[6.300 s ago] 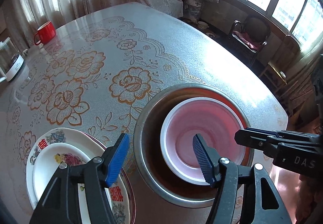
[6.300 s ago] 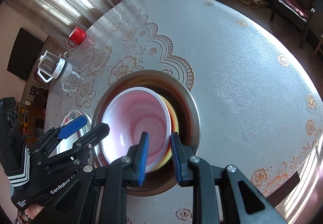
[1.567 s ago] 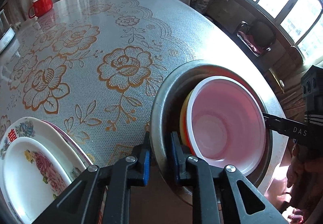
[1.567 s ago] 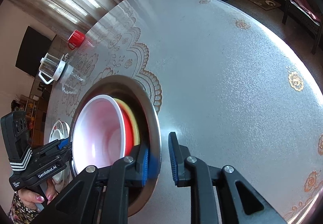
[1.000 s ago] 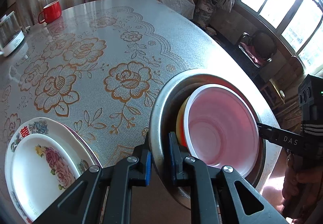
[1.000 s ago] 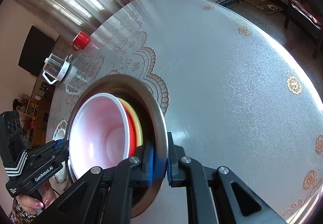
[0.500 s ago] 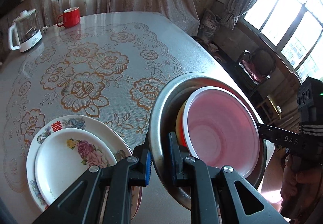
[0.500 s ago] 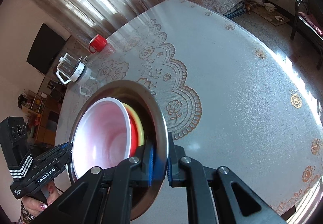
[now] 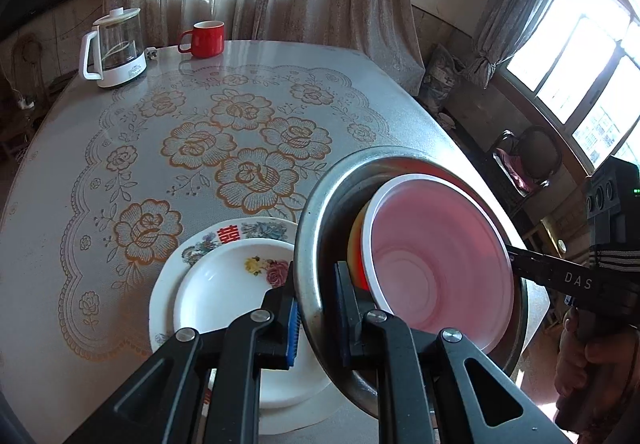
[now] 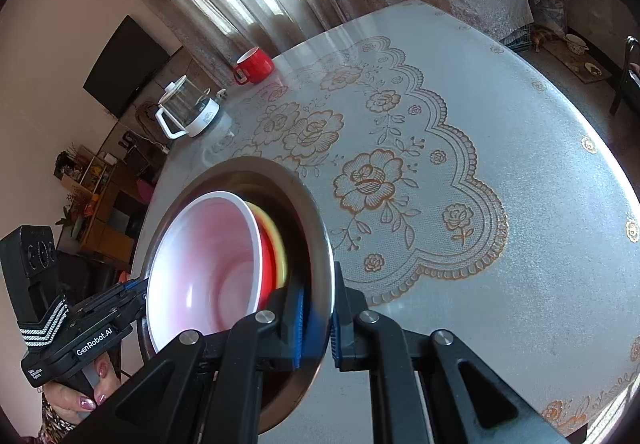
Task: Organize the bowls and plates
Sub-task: 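Lift the nested steel bowl with both grippers and lower it onto the plate stack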
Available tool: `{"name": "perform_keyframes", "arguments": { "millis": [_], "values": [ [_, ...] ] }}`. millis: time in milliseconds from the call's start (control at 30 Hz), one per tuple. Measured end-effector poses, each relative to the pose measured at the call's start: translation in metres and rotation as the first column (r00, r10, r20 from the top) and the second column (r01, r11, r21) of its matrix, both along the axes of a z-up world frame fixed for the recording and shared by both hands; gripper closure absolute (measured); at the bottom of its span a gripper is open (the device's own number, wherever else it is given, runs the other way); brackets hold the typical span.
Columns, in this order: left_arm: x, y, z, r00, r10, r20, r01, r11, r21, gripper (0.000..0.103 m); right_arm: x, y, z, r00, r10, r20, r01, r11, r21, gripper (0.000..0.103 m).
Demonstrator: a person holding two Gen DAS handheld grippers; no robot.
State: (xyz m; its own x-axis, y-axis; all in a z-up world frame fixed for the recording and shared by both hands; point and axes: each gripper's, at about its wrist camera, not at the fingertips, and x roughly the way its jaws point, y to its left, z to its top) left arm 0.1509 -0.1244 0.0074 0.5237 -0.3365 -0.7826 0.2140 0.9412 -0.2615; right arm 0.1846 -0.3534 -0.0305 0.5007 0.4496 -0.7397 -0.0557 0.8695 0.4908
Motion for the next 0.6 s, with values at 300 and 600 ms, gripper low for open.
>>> {"name": "perform_keyframes", "arguments": {
  "millis": [300, 600],
  "values": [
    [-0.003, 0.053, -0.003, 0.999, 0.053, -0.003, -0.053, 0.999, 0.010, 0.090, 0.008, 0.056, 0.003, 0.998, 0.056, -0.001, -0.056, 0.998, -0.001, 0.093],
    [0.000, 0.080, -0.020, 0.998, 0.058, -0.030, -0.057, 0.998, 0.014, 0.090, 0.018, 0.089, -0.013, 0.997, 0.065, -0.036, -0.066, 0.998, -0.015, 0.093]
  ]
}}
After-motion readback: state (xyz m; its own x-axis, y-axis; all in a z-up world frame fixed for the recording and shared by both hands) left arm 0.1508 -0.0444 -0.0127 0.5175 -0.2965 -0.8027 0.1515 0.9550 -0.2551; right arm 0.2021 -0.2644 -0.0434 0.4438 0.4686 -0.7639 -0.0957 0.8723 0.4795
